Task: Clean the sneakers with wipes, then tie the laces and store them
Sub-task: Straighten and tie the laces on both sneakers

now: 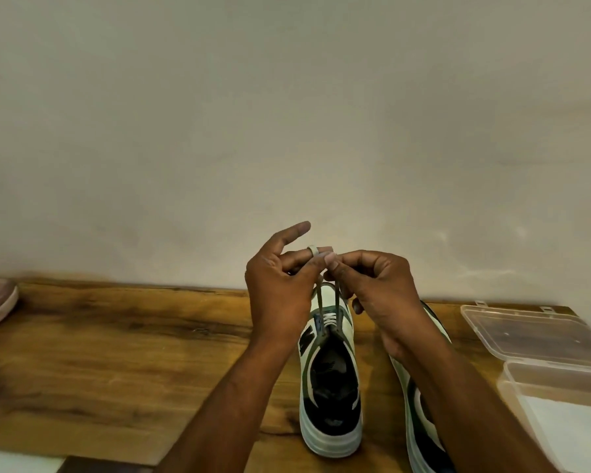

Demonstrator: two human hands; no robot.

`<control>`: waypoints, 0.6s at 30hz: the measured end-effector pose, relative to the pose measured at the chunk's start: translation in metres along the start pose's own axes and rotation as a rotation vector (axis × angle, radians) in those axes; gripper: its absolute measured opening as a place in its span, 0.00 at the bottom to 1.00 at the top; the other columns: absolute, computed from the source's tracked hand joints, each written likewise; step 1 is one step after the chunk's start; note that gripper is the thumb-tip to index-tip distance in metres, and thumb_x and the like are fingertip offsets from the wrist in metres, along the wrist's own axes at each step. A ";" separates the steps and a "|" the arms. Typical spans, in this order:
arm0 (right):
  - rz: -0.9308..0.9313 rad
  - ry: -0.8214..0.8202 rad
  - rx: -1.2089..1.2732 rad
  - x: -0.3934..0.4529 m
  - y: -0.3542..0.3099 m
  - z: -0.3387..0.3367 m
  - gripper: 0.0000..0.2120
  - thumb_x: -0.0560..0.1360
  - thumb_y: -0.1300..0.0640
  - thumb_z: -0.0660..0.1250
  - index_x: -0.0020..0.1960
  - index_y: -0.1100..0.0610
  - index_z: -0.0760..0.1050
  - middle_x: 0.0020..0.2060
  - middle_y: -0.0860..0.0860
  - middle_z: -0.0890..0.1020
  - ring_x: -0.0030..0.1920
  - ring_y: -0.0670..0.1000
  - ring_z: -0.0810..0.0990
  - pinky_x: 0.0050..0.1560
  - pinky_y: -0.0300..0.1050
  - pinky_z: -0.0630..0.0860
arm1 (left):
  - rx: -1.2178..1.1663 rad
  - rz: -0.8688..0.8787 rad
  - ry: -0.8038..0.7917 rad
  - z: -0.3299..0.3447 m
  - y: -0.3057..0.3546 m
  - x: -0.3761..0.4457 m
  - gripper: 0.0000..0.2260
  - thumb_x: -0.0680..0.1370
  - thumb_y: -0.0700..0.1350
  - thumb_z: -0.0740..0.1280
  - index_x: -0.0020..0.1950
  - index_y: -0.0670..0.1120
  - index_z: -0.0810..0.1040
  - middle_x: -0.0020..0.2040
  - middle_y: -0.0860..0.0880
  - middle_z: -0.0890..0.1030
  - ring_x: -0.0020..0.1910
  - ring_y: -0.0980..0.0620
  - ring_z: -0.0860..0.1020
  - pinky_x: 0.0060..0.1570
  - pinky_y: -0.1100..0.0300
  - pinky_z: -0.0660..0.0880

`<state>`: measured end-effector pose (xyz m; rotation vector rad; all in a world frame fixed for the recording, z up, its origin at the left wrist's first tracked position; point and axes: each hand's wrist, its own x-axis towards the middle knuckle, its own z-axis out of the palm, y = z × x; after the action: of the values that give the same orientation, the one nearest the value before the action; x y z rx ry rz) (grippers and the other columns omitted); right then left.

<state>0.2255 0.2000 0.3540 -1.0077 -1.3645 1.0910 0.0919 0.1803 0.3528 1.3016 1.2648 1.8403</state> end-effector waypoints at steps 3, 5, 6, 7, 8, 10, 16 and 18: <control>0.013 0.015 0.040 -0.001 -0.008 -0.004 0.06 0.75 0.54 0.76 0.48 0.56 0.87 0.40 0.52 0.88 0.32 0.43 0.79 0.30 0.37 0.73 | 0.042 0.040 -0.014 -0.003 0.005 0.005 0.21 0.74 0.41 0.79 0.66 0.49 0.80 0.43 0.52 0.88 0.41 0.53 0.87 0.50 0.57 0.83; 0.002 0.027 0.044 -0.001 -0.016 -0.009 0.05 0.76 0.55 0.75 0.49 0.56 0.87 0.40 0.52 0.88 0.32 0.42 0.79 0.30 0.40 0.72 | 0.066 0.060 -0.040 -0.002 0.010 0.007 0.21 0.75 0.41 0.78 0.67 0.50 0.80 0.44 0.53 0.88 0.39 0.53 0.87 0.49 0.55 0.83; -0.008 0.032 0.035 -0.001 -0.020 -0.010 0.05 0.76 0.55 0.75 0.49 0.55 0.87 0.40 0.52 0.88 0.32 0.41 0.79 0.31 0.41 0.72 | 0.073 0.070 -0.054 -0.002 0.013 0.008 0.21 0.75 0.41 0.77 0.68 0.49 0.79 0.45 0.53 0.88 0.40 0.53 0.87 0.48 0.55 0.84; -0.021 0.037 0.019 -0.001 -0.024 -0.012 0.04 0.76 0.55 0.75 0.49 0.54 0.87 0.40 0.51 0.88 0.32 0.41 0.79 0.31 0.42 0.73 | 0.073 0.081 -0.063 -0.001 0.016 0.009 0.22 0.76 0.41 0.77 0.68 0.49 0.79 0.45 0.53 0.88 0.40 0.53 0.87 0.47 0.56 0.84; -0.034 0.039 -0.001 -0.001 -0.028 -0.013 0.04 0.75 0.54 0.75 0.48 0.53 0.87 0.40 0.50 0.88 0.33 0.41 0.78 0.32 0.43 0.73 | 0.073 0.094 -0.066 -0.001 0.020 0.010 0.22 0.76 0.40 0.77 0.69 0.49 0.79 0.45 0.53 0.88 0.40 0.54 0.87 0.46 0.58 0.84; -0.060 0.043 -0.023 -0.001 -0.035 -0.014 0.03 0.75 0.53 0.75 0.48 0.52 0.87 0.40 0.49 0.88 0.33 0.43 0.78 0.33 0.44 0.74 | 0.082 0.120 -0.067 0.001 0.028 0.012 0.23 0.76 0.40 0.77 0.70 0.47 0.78 0.45 0.56 0.88 0.39 0.55 0.86 0.44 0.63 0.82; -0.110 0.054 -0.004 -0.007 -0.054 -0.019 0.03 0.75 0.54 0.75 0.47 0.52 0.87 0.40 0.50 0.88 0.33 0.45 0.76 0.31 0.45 0.73 | 0.064 0.173 -0.086 0.004 0.053 0.013 0.22 0.75 0.40 0.77 0.68 0.43 0.79 0.45 0.69 0.84 0.38 0.57 0.86 0.41 0.68 0.79; -0.127 0.062 0.002 -0.010 -0.060 -0.020 0.03 0.75 0.54 0.75 0.46 0.51 0.87 0.39 0.50 0.88 0.32 0.45 0.76 0.32 0.46 0.72 | 0.041 0.186 -0.082 0.006 0.060 0.011 0.23 0.75 0.40 0.77 0.69 0.46 0.79 0.45 0.64 0.86 0.39 0.56 0.86 0.42 0.66 0.80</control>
<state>0.2468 0.1785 0.4106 -0.9329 -1.3584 0.9589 0.0981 0.1669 0.4128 1.5466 1.1779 1.8733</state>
